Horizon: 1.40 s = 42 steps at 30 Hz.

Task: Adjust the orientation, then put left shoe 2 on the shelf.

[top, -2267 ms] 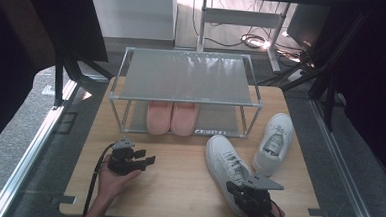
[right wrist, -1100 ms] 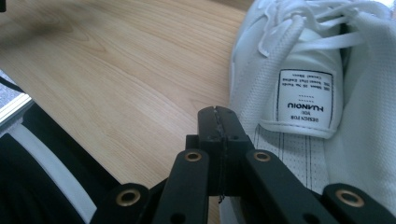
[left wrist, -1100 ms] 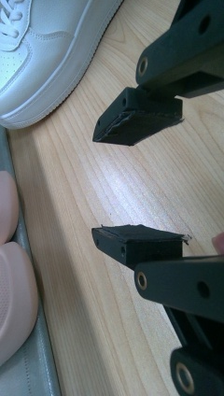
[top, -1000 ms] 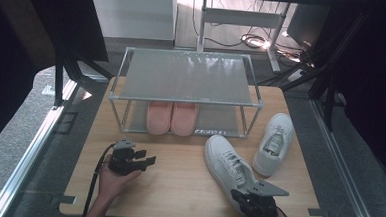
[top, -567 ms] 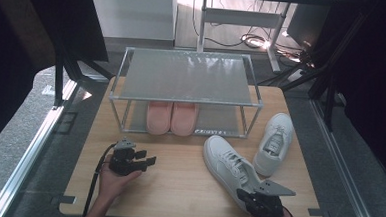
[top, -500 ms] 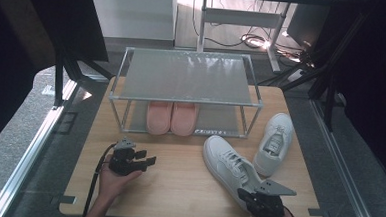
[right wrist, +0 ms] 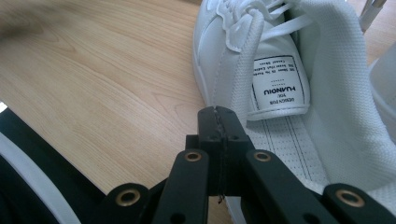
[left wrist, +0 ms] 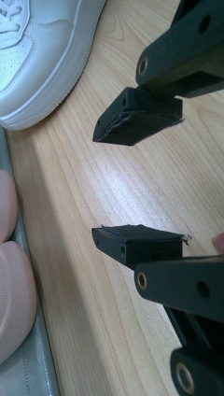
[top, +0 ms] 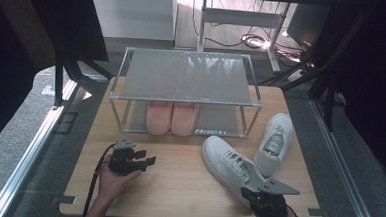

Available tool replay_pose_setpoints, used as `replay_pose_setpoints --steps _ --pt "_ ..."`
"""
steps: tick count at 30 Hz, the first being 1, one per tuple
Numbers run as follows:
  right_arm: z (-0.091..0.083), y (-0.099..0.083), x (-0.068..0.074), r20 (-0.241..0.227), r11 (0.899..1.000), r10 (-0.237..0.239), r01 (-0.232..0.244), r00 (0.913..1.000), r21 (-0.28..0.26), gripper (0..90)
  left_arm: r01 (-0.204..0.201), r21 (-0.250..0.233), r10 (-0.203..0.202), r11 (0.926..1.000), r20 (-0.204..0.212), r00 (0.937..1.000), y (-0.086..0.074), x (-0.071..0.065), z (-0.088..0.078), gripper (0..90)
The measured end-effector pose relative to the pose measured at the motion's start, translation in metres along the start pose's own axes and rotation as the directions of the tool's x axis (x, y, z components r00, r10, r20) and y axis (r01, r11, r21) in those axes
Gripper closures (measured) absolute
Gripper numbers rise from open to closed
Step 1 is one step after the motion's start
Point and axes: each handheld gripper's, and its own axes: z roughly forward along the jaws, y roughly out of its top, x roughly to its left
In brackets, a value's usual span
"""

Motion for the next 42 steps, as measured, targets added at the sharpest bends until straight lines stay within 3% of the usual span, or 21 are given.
replay_pose_setpoints --steps 8,15,19,25,42 --pt "-0.008 0.009 0.004 -0.011 0.999 -0.041 0.041 0.9991 -0.034 86.5 0.001 -0.002 -0.001 1.0000 -0.001 1.0000 0.000 0.000 0.000 48.5" --pt "-0.011 0.028 -0.005 -0.012 0.995 -0.062 0.061 0.9980 -0.076 80.2 0.000 0.000 0.000 1.0000 0.002 1.0000 0.000 -0.001 0.001 48.4" --pt "-0.007 0.039 -0.014 -0.018 0.993 -0.070 0.068 0.9973 -0.092 70.9 0.000 0.000 0.000 1.0000 0.001 1.0000 0.000 -0.001 0.001 48.3" --pt "0.003 0.054 -0.026 -0.042 0.993 -0.083 0.078 0.9957 -0.092 58.3 0.000 0.002 0.000 1.0000 0.000 1.0000 0.000 0.000 0.001 48.3" --pt "0.010 0.065 -0.046 -0.036 0.994 -0.075 0.072 0.9965 -0.079 52.0 0.001 0.005 -0.001 1.0000 -0.001 1.0000 -0.001 0.000 0.002 48.3"
